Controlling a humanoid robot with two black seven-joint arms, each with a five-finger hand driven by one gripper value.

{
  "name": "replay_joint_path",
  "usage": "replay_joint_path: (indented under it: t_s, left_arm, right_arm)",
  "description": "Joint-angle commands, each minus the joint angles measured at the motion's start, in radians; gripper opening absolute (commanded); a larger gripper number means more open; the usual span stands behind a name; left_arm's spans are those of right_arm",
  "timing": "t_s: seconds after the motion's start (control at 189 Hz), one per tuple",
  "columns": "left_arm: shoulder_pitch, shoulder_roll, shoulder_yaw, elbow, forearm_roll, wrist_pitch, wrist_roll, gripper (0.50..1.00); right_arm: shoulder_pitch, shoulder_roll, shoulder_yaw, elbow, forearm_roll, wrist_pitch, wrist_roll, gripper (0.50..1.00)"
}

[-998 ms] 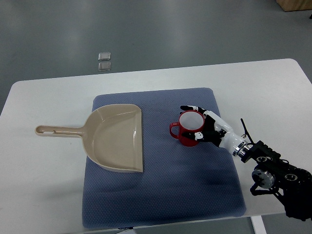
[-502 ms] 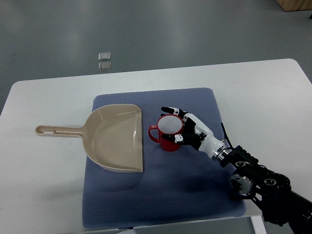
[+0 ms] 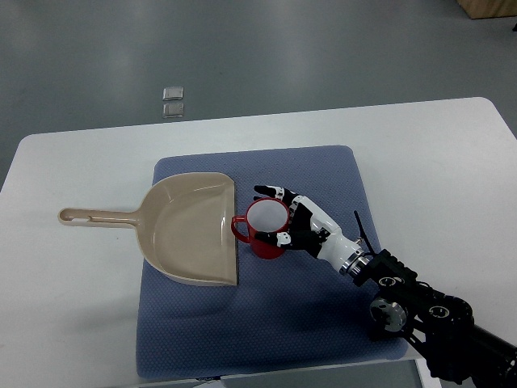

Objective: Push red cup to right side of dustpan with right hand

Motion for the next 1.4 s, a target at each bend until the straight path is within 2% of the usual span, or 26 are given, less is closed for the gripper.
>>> replay_joint_path:
  t_s: [0.0,0.359,0.628,0.787,0.898,1.019,1.093,1.156,1.23,1.394]
  left_arm:
    - [0.000,0.000,0.000,0.000,0.000,0.000,0.000,1.000]
    - [0.000,0.000,0.000,0.000,0.000,0.000,0.000,1.000]
    - [0.000,0.000,0.000,0.000,0.000,0.000,0.000,1.000]
    - [0.001,0.000,0.001,0.000,0.000,0.000,0.000,1.000]
    - [0.001,0.000,0.001,0.000,0.000,0.000,0.000,1.000]
    - [0.000,0.000,0.001,0.000,0.000,-0.001,0.000,1.000]
    - [0.001,0.000,0.001,-0.001,0.000,-0.003,0.000,1.000]
    - [0.001,0.000,0.001,0.000,0.000,-0.012,0.000,1.000]
    - [0.000,0.000,0.003,0.000,0.000,-0.018,0.000,1.000]
    - [0.001,0.000,0.005,0.000,0.000,-0.018,0.000,1.000]
  right_arm:
    - [-0.002,0.000,-0.005,0.024,0.001,-0.016,0.000,0.934]
    - [0.001,0.000,0.006,0.027,0.018,-0.022,0.000,0.936]
    - [0.021,0.000,0.090,0.021,0.092,-0.063,0.000,0.934]
    - [0.044,-0.015,0.138,0.023,0.195,-0.059,0.000,0.934]
    - [0.062,-0.035,0.179,0.016,0.380,-0.067,0.000,0.934]
    - [0.067,-0.095,0.185,0.016,0.621,-0.074,-0.216,0.934]
    - [0.076,-0.126,0.185,0.004,0.737,-0.082,-0.295,0.934]
    - [0.087,-0.155,0.184,-0.007,0.811,-0.068,-0.318,0.936]
    - [0.091,-0.160,0.182,-0.014,0.833,-0.045,-0.313,0.936]
    - [0.082,-0.160,0.170,-0.028,0.813,0.165,-0.287,0.936]
